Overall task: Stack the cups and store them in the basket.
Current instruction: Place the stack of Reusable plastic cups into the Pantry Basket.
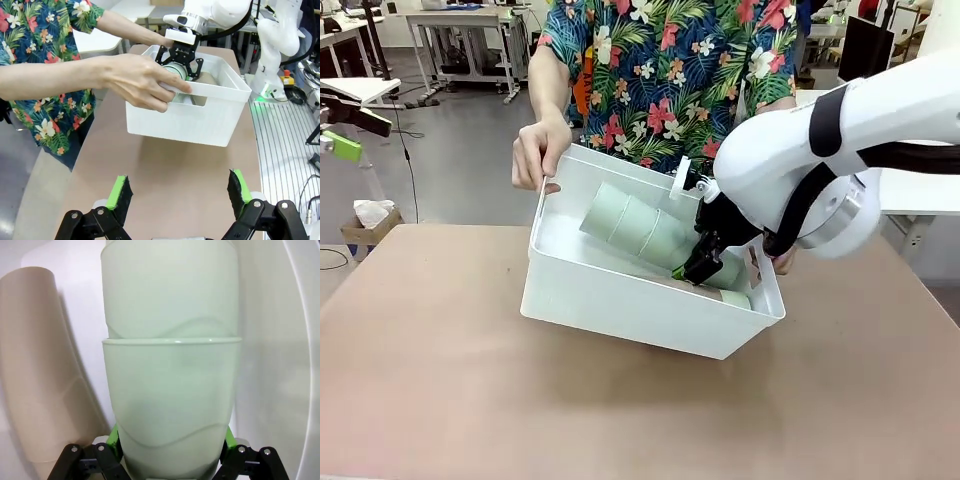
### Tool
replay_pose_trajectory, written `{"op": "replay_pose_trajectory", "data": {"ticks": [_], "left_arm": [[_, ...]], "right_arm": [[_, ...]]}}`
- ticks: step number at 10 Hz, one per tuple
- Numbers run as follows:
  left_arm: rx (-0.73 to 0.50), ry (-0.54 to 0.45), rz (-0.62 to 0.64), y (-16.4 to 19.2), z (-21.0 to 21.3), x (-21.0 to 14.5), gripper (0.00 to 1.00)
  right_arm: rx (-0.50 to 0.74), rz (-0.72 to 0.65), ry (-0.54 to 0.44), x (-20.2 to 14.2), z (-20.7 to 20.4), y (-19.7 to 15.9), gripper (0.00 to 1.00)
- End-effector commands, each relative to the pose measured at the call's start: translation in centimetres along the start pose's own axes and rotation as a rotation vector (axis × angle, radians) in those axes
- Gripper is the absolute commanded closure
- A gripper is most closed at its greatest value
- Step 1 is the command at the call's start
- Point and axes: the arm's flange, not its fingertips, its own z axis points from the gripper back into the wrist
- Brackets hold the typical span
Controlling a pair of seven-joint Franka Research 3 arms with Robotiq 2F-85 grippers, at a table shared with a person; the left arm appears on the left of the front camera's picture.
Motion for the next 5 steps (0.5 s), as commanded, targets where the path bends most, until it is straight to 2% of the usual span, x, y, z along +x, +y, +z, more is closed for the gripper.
{"op": "replay_pose_trajectory", "data": {"ticks": [1, 5], "left_arm": [[-0.003, -0.006, 0.005, -0.26, 0.03, 0.34, 0.0], [-0.003, -0.006, 0.005, -0.26, 0.03, 0.34, 0.0]], "right_arm": [[-0.016, 0.043, -0.058, -0.34, -0.78, -1.26, 0.15], [0.002, 0.065, -0.077, -1.32, -1.14, -1.44, 0.15]]}}
